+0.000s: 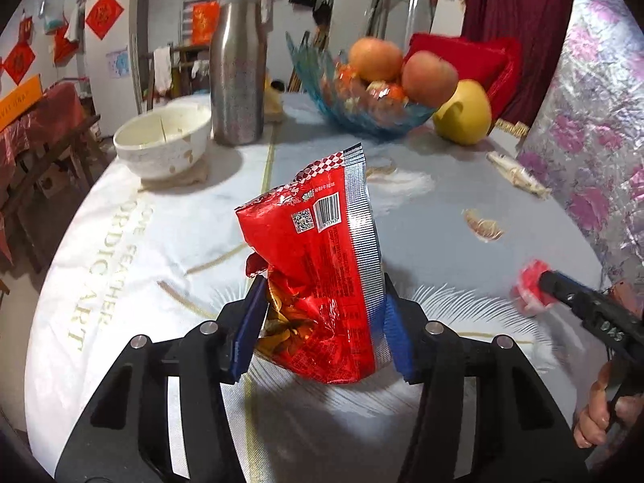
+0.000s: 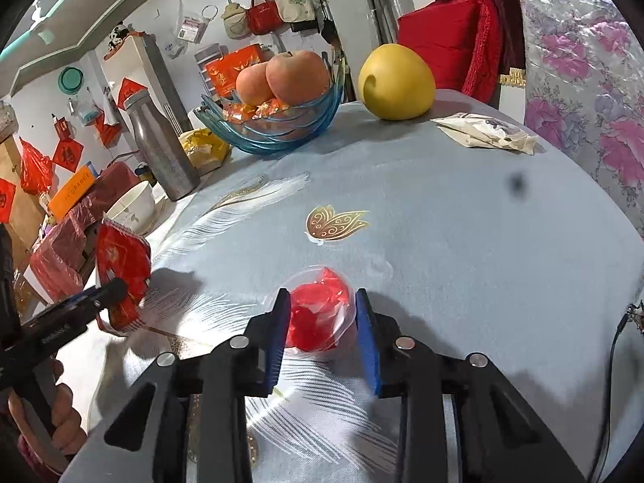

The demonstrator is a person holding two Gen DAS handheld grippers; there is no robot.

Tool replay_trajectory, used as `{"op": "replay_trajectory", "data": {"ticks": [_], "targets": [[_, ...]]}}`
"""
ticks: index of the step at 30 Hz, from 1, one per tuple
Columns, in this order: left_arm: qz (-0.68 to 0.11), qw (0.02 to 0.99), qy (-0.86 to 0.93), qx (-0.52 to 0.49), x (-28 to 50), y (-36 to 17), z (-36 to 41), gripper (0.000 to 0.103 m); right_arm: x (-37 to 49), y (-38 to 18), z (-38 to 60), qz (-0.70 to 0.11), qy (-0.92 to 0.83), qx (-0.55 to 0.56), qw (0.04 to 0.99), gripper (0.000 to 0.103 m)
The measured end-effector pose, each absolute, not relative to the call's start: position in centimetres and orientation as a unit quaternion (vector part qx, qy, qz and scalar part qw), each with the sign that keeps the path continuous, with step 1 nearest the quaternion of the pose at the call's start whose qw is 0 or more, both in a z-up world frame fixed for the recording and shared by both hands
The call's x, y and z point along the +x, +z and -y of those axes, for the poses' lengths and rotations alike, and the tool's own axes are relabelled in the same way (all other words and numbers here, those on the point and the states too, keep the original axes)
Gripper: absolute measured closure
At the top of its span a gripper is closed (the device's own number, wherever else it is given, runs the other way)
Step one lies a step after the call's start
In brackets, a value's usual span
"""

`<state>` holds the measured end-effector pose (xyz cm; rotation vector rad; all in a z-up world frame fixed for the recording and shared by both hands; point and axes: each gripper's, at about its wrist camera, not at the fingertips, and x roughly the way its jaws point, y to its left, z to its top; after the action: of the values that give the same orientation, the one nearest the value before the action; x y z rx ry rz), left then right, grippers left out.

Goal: Collect trash
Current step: 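Carry both items to the red wastebasket and open the left tool to drop the snack bag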

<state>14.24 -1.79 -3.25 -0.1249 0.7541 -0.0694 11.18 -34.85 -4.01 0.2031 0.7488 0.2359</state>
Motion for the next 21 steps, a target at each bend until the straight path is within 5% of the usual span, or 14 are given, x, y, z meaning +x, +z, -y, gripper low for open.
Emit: {"op": "replay_trajectory", "data": {"ticks": [3, 5, 6, 13, 16, 21], "targets": [[-0.36, 0.93, -0.037, -0.066, 14.0, -2.9, 1.7, 0.049, 11.2, -4.0, 34.7, -0.365, 0.114, 0.092, 0.92, 0.069], [-0.366, 0.927, -0.038, -0.067, 14.3, -3.0, 1.7, 0.049, 11.2, -4.0, 34.8, -0.367, 0.111, 0.093, 0.919, 0.038], [-0.37, 0.926, -0.036, -0.065, 14.5, -3.2, 1.8, 0.049, 11.1, -3.9, 34.9, -0.362, 0.108, 0.096, 0.921, 0.035], [-0.379, 0.923, -0.023, -0.064, 14.7, -3.6, 1.6, 0.049, 11.4, -4.4, 34.2, -0.375, 0.11, 0.077, 0.917, 0.035], [-0.383, 0.921, -0.023, -0.068, 14.9, -3.8, 1.5, 0.049, 11.9, -4.8, 34.0, -0.389, 0.117, 0.077, 0.911, 0.049], [-0.382, 0.921, -0.023, -0.071, 14.8, -3.8, 1.3, 0.049, 11.1, -4.1, 34.2, -0.362, 0.126, 0.085, 0.92, 0.05]]}}
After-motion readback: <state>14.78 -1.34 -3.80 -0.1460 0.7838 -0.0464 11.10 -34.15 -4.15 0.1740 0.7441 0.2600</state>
